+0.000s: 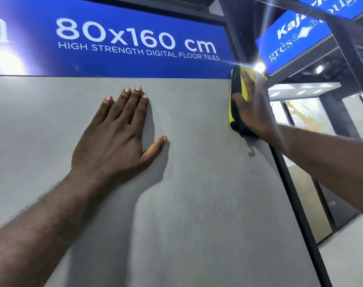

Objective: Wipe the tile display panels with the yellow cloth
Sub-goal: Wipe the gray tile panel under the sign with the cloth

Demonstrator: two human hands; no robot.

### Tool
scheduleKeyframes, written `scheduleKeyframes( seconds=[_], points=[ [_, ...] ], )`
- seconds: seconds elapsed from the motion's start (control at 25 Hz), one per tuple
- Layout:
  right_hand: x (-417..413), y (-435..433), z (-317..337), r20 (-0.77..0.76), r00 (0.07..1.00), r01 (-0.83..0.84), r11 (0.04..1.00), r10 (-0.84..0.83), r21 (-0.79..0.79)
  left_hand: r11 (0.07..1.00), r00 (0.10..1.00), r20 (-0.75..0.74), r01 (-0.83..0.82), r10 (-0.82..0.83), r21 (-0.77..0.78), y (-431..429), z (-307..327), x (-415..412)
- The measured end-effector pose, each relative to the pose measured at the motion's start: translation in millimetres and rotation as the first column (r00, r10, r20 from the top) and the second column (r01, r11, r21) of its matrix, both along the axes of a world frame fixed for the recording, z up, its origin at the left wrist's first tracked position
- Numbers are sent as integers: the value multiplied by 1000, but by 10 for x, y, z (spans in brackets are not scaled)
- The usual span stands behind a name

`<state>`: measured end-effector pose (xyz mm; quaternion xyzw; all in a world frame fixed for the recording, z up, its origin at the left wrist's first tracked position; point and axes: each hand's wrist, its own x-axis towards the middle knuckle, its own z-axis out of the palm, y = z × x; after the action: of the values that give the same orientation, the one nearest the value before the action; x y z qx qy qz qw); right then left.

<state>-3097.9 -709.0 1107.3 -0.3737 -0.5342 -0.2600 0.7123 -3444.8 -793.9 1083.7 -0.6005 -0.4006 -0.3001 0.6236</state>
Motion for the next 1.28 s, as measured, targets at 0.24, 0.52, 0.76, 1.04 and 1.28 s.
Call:
scheduleKeyframes(
  seconds=[0.24, 0.52, 0.76, 1.04, 1.28],
  points=[
    [35, -1, -248, 416, 905, 64, 994, -94, 86, 1000, 1000, -17, 6, -5, 5, 24, 2, -26],
    [-123, -49, -748, 434, 898, 44, 996, -71, 74, 999, 999, -25, 31, -30, 32, 53, -14, -43],
    [-125, -50, -683, 242, 970, 37, 999, -39, 12, 999, 999, -25, 25, -24, 33, 60, -15, -46],
    [-57, -20, -696, 21, 1000, -2, 994, 4, -106, 998, 998, -31, 58, -56, 37, 46, -32, -38],
    [-149, -78, -1182, 198, 980, 37, 999, -31, -29, 997, 997, -40, 66, -64, 42, 71, -25, -51]
  ],
)
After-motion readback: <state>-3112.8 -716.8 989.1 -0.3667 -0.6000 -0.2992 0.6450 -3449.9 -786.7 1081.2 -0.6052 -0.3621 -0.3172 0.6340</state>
